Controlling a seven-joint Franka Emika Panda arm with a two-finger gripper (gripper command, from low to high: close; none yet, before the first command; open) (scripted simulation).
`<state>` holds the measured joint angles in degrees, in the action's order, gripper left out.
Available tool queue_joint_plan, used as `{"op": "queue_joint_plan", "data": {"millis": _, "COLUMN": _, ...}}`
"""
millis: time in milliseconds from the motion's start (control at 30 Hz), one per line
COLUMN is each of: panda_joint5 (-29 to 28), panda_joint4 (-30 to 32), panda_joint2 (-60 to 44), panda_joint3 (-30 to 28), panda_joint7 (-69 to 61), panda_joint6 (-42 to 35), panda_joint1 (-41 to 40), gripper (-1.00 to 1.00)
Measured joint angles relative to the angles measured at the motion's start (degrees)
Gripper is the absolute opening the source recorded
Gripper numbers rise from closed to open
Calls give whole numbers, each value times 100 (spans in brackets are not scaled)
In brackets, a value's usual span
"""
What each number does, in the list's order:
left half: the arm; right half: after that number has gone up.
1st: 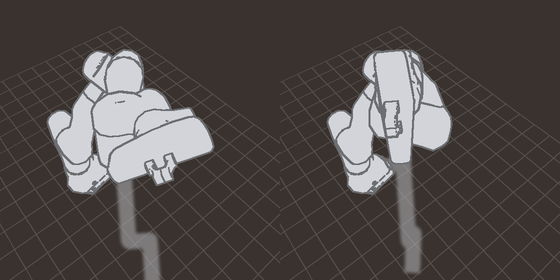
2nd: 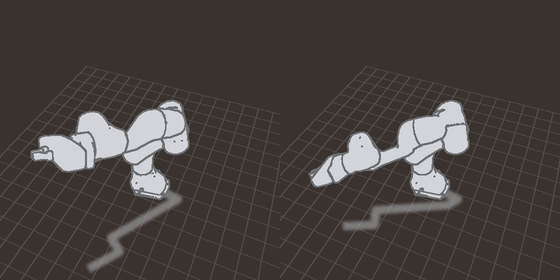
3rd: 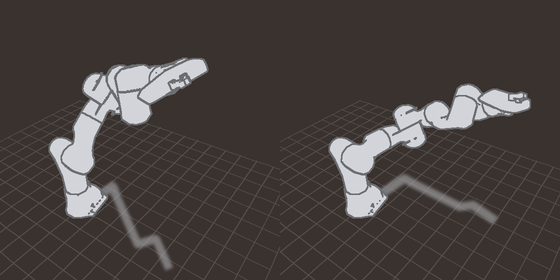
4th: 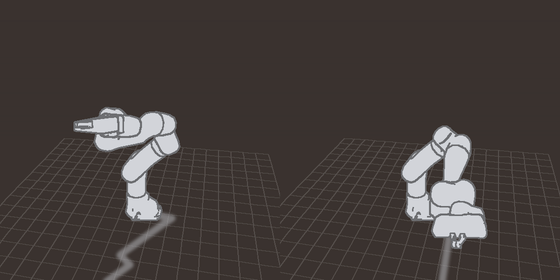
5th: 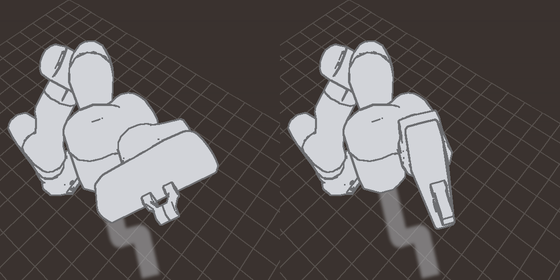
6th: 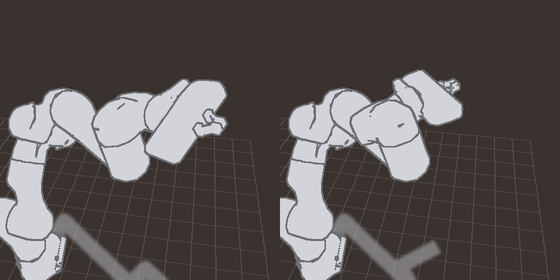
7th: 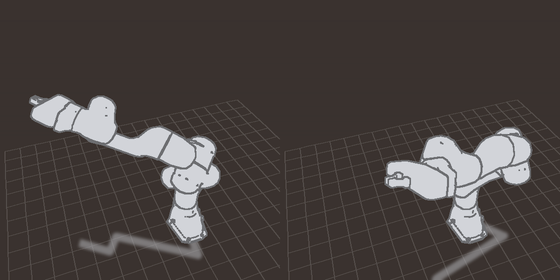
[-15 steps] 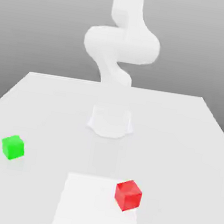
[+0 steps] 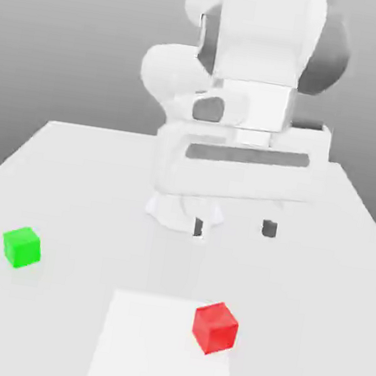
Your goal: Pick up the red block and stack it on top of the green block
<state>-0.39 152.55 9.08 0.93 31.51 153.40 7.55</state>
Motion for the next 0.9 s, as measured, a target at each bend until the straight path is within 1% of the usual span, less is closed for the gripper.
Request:
{"op": "queue_joint_plan", "data": {"millis": 133, "panda_joint5": 23, "panda_joint4": 464, "panda_joint2": -830, "panda_joint3": 76, "panda_joint7": -344, "panda_joint6": 491, "panda_joint1": 142, "gripper": 0}}
{"op": "queue_joint_plan", "data": {"millis": 333, "panda_joint5": -69, "panda_joint4": 419, "panda_joint2": -2076, "panda_joint3": 19, "panda_joint7": -351, "panda_joint6": 1505, "panda_joint1": 199, "gripper": 0}}
{"op": "queue_joint_plan", "data": {"millis": 367, "panda_joint5": -84, "panda_joint4": 392, "panda_joint2": -2271, "panda_joint3": -1, "panda_joint7": -341, "panda_joint6": 1671, "panda_joint1": 215, "gripper": -100}}
{"op": "queue_joint_plan", "data": {"millis": 600, "panda_joint5": -106, "panda_joint4": 386, "panda_joint2": -2313, "panda_joint3": 3, "panda_joint7": -323, "panda_joint6": 1703, "panda_joint1": 207, "gripper": -100}}
{"op": "queue_joint_plan", "data": {"millis": 800, "panda_joint5": 7, "panda_joint4": 546, "panda_joint2": -1219, "panda_joint3": 66, "panda_joint7": -407, "panda_joint6": 767, "panda_joint1": 172, "gripper": -100}}
{"op": "queue_joint_plan", "data": {"millis": 900, "panda_joint5": -21, "panda_joint4": 592, "panda_joint2": -962, "panda_joint3": -119, "panda_joint7": -955, "panda_joint6": 558, "panda_joint1": -325, "gripper": -100}}
